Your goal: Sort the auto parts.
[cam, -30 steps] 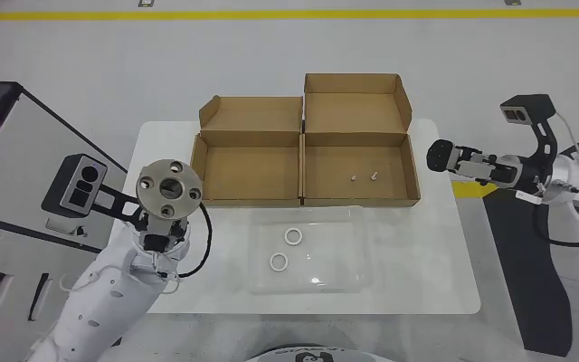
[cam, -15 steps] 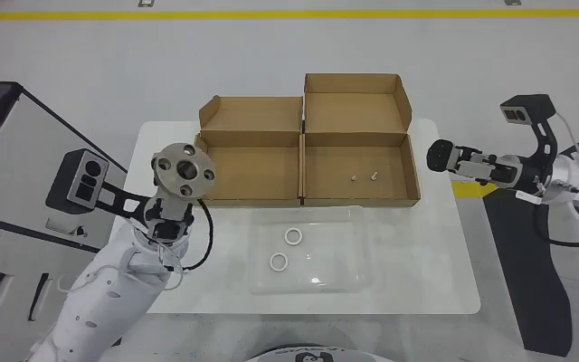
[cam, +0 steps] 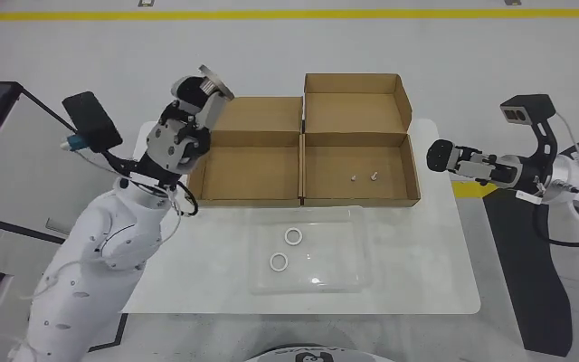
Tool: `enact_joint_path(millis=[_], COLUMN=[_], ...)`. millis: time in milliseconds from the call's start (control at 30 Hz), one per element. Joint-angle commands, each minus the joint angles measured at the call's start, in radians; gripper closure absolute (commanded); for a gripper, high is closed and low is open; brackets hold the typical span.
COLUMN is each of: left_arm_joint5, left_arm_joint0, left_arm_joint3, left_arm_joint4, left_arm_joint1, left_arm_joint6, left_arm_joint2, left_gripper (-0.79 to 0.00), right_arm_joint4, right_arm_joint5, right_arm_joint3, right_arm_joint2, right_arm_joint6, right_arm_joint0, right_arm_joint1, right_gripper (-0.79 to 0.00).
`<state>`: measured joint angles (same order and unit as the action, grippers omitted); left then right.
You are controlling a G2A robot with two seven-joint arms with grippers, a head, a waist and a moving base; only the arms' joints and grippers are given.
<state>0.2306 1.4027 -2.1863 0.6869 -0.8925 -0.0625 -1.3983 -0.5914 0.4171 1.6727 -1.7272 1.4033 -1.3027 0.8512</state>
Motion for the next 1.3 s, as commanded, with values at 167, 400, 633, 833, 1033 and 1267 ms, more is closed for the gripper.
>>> enact_joint_path(millis=[167,400,633,833,1033,1267], left_arm_joint5=[-0.038,-0.038,0.026,0.056,0.072,0.049], left_arm_joint0=[-0.037,-0.116,-0.236,-0.36,-0.459,-0.52], left_arm_joint3=[-0.037,-0.047,0.026,0.123,0.258,0.384], left_arm_joint4=[0.149,0.326,0.537,0.633,0.702,0.676], left_arm_joint1=[0.008,0.01,-0.003,-0.033,-0.069,-0.109], left_arm_joint6=[0.317,0.594,0.729,0.785,0.823,0.876], left_arm_joint2=[-0.048,0.008,0.174,0.332,0.464,0.55], left_gripper=[0.0,0.0,0.0,0.0,0.0,0.0], right_arm_joint4=[0.0,0.0,0.0,0.0,0.0,0.0], right_arm_joint5=[0.0,0.0,0.0,0.0,0.0,0.0], right_arm_joint3=[0.0,0.0,0.0,0.0,0.0,0.0], right_arm_joint2=[0.0,0.0,0.0,0.0,0.0,0.0], right_arm_joint6=[0.0,0.0,0.0,0.0,0.0,0.0], right_arm_joint0=[0.0,0.0,0.0,0.0,0.0,0.0], right_arm_joint1=[0.0,0.0,0.0,0.0,0.0,0.0], right_gripper=[-0.785,-0.785,-0.785,-0.785,-0.785,-0.785])
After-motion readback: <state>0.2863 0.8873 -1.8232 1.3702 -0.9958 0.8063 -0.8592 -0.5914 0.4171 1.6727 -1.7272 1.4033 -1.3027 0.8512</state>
